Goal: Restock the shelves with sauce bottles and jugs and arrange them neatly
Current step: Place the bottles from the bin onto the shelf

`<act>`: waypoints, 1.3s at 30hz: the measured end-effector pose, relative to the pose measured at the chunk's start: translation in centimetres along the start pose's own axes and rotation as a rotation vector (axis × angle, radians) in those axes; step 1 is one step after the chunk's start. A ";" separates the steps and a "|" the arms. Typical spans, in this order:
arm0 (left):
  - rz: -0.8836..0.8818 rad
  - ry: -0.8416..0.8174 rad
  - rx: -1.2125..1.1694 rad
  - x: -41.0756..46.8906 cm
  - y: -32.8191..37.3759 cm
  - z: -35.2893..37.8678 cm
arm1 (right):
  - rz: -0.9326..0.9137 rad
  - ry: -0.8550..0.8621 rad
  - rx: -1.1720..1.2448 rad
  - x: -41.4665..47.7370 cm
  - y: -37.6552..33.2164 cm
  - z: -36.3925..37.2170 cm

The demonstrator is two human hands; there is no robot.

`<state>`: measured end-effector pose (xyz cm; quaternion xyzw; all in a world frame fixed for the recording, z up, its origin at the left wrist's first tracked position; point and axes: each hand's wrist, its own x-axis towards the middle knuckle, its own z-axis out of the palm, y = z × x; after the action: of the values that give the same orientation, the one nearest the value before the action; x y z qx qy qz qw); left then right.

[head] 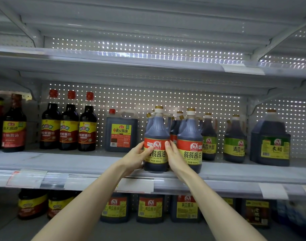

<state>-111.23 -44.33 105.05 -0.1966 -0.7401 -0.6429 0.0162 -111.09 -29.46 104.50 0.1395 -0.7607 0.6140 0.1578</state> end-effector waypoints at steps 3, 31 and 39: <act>0.001 0.022 0.007 0.1 -0.1 0.0 | -0.004 -0.013 0.014 -0.2 -0.2 -0.1; -0.009 0.048 0.049 -0.1 0.0 0.2 | 0.004 -0.021 -0.012 0.1 -0.2 -0.2; 0.010 0.098 0.085 -0.1 0.0 0.1 | 0.046 -0.025 0.002 0.2 -0.4 -0.3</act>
<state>-111.08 -44.32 105.02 -0.1676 -0.7640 -0.6198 0.0641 -111.05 -29.27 104.97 0.1299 -0.7650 0.6164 0.1340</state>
